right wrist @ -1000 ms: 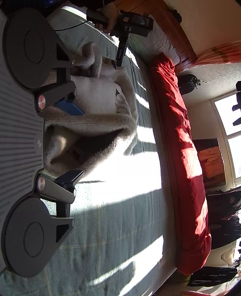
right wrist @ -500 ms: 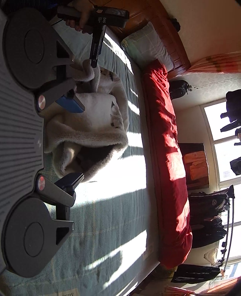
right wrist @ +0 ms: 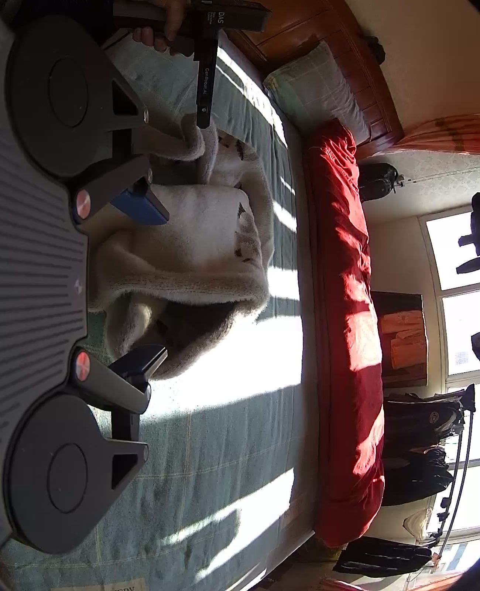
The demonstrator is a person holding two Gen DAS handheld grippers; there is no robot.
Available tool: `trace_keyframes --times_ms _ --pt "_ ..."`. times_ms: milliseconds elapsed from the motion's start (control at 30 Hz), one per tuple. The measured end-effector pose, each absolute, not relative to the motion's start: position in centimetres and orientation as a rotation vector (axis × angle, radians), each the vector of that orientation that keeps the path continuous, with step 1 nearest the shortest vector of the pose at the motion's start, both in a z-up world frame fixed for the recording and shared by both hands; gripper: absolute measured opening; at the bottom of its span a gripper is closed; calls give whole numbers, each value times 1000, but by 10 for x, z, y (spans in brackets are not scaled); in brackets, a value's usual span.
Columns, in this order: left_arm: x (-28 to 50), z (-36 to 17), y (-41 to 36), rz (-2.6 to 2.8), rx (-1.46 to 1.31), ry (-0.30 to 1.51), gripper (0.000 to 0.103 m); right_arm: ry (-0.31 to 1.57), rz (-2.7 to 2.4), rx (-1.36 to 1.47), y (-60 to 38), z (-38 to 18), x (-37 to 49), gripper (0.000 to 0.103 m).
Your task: Fold clothes
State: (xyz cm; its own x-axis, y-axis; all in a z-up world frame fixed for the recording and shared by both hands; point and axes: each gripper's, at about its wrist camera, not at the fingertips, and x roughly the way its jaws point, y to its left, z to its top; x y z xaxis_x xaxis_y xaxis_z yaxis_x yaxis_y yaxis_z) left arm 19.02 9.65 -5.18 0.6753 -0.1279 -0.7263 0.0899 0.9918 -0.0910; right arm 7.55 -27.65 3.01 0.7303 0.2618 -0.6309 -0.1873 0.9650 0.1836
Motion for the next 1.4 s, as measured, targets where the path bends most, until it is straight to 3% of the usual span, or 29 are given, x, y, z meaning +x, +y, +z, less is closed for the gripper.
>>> trace_keyframes --times_ms 333,733,867,933,1033,1067,1200,1400 --pt "190 -61 99 -136 -86 837 73 776 308 98 -259 8 115 76" --pt "193 -52 71 -175 -22 773 75 687 201 117 -283 8 142 75" --pt "195 -58 64 -185 -10 789 75 795 122 92 -305 -19 159 75" --pt "195 -59 62 -182 -11 794 75 854 114 100 -311 -39 170 71" --pt "194 -57 59 -177 -11 797 75 932 145 185 -319 -74 191 36" --pt "193 -56 58 -179 -11 797 75 950 157 219 -321 -82 198 17" --pt "186 -47 58 -196 3 785 75 918 124 135 -325 -82 210 12" --pt "180 -42 56 -205 21 779 75 801 10 30 -359 -38 238 11"
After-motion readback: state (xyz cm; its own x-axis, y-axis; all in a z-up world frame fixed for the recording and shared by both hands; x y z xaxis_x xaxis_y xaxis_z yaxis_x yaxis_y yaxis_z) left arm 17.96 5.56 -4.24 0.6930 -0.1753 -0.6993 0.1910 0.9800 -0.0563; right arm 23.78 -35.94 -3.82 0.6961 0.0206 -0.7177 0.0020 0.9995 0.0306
